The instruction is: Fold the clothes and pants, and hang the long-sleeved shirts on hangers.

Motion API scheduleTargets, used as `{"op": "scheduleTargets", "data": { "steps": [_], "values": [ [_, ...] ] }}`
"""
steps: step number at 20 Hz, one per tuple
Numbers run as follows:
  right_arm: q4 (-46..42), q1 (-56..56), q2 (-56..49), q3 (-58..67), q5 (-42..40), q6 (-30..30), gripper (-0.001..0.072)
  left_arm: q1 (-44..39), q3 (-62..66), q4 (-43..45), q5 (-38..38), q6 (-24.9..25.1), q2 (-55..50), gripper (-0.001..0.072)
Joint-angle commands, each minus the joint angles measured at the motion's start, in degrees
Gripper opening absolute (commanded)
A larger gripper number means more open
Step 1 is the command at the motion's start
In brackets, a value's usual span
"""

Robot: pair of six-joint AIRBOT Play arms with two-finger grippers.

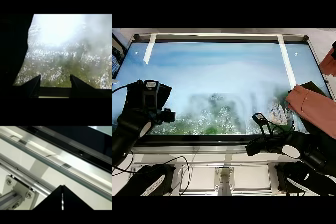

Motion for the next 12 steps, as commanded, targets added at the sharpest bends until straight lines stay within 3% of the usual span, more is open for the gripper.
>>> {"op": "scheduleTargets", "data": {
  "steps": [1,12],
  "values": [
    [0.1,0.2,0.0,-0.1,-1.2,0.3,0.0016,0.0,0.0,0.0,0.0,0.0,0.0,0.0412],
    [0.1,0.2,0.0,-0.1,-2.2,0.3,0.0016,0.0,0.0,0.0,0.0,0.0,0.0,0.0412]
  ]
}}
